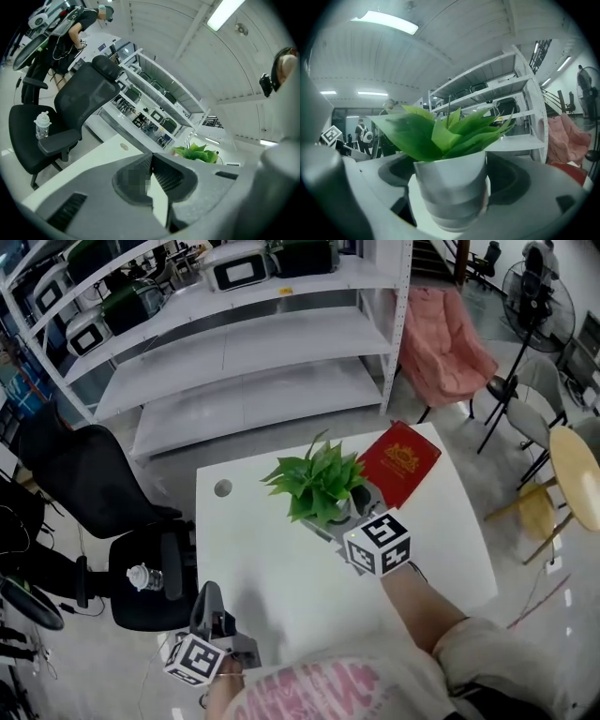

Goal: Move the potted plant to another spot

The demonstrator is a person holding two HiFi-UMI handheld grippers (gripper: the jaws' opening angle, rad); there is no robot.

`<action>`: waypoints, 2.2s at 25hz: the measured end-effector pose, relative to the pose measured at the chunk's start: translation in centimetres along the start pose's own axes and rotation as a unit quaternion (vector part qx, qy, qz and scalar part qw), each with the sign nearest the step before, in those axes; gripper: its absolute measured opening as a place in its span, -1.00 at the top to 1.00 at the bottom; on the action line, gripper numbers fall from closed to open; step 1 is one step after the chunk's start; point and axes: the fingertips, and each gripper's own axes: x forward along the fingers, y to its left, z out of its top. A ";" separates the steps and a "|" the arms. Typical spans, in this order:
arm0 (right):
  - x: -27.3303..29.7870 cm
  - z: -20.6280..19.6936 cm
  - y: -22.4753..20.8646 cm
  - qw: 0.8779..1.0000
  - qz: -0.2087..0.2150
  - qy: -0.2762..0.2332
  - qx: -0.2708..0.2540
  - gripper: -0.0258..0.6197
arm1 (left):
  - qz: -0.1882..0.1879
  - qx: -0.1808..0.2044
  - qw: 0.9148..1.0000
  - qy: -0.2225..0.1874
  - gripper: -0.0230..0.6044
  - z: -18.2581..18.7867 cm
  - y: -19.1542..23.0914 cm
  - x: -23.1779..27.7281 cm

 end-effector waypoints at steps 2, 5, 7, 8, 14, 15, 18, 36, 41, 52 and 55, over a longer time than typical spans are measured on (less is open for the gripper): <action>0.8 0.3 -0.3 1.000 -0.018 0.001 -0.001 -0.63 | -0.010 0.004 1.000 0.008 0.92 1.0 0.6 0.9; 2.1 0.1 -0.6 0.999 -0.039 0.007 0.000 -0.63 | -0.015 -0.005 1.000 0.021 0.92 1.5 2.2 1.6; 3.0 -0.4 -0.8 0.999 -0.050 0.010 0.003 -0.63 | -0.019 -0.007 0.999 0.029 0.92 1.7 3.0 2.1; 3.5 -0.7 -1.0 0.998 -0.056 0.012 0.005 -0.63 | -0.023 -0.008 0.999 0.033 0.92 1.8 3.2 2.3; 6.9 -2.8 -3.0 0.994 -0.096 0.027 0.034 -0.63 | -0.038 -0.008 0.998 0.050 0.92 2.3 4.8 2.7; 7.3 -3.1 -3.4 0.994 -0.102 0.028 0.040 -0.63 | -0.036 -0.006 0.998 0.054 0.92 2.2 5.2 2.6; 8.7 -3.9 -4.7 0.991 -0.118 0.035 0.046 -0.63 | -0.025 -0.004 0.997 0.067 0.92 1.9 6.5 2.3; 12.4 -7.4 -11.4 0.973 -0.192 0.041 0.121 -0.63 | 0.018 -0.010 0.995 0.100 0.92 -0.3 9.6 2.3; 12.9 -7.0 -12.3 0.972 -0.198 0.038 0.124 -0.63 | 0.018 -0.006 0.995 0.100 0.92 -0.3 9.6 2.4; 12.4 -7.0 -12.3 0.971 -0.199 0.029 0.126 -0.63 | 0.018 -0.007 0.994 0.103 0.92 -0.5 9.1 3.0; 12.2 -7.0 -12.1 0.972 -0.198 0.029 0.123 -0.63 | 0.017 -0.007 0.994 0.105 0.92 -0.7 8.7 3.3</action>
